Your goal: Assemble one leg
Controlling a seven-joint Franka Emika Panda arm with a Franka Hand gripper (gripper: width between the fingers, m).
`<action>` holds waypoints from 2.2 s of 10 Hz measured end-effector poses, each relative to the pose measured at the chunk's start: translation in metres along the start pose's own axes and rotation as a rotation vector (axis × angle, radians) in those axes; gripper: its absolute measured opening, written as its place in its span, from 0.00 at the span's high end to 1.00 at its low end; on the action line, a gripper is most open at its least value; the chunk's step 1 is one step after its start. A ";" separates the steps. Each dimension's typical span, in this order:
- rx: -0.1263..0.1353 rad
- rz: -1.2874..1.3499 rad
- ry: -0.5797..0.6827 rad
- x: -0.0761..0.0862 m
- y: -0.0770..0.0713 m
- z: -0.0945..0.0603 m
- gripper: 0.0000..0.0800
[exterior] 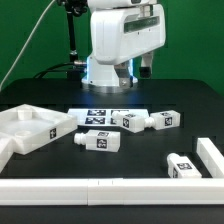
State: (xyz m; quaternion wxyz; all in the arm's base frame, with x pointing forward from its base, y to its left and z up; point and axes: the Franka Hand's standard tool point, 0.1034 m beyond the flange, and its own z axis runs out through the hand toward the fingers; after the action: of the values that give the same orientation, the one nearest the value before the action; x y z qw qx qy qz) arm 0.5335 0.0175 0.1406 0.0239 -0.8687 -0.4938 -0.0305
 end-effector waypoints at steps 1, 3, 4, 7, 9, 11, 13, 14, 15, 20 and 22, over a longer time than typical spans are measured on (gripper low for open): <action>0.000 -0.001 0.001 0.000 0.000 0.000 0.19; 0.001 -0.001 0.002 0.000 0.000 0.000 0.19; 0.001 -0.001 0.000 0.000 0.000 0.001 0.19; 0.001 0.027 -0.006 -0.019 0.001 0.016 0.19; -0.009 -0.005 -0.004 -0.037 0.004 0.039 0.19; -0.012 -0.030 -0.003 -0.059 0.006 0.070 0.19; -0.012 -0.030 -0.004 -0.077 0.006 0.099 0.19; -0.004 -0.024 -0.007 -0.082 0.003 0.107 0.19; 0.001 -0.020 -0.009 -0.084 0.002 0.112 0.19; 0.010 -0.005 -0.013 -0.092 0.000 0.122 0.30; 0.010 -0.005 -0.013 -0.092 0.000 0.122 0.47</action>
Offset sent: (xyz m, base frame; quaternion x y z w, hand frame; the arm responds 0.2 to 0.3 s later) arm 0.0000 0.0000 0.0000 0.0000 0.0000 0.0000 1.0000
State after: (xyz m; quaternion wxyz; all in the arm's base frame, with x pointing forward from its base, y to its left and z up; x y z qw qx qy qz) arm 0.4903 -0.0532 0.0124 0.0248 -0.8675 -0.4962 -0.0226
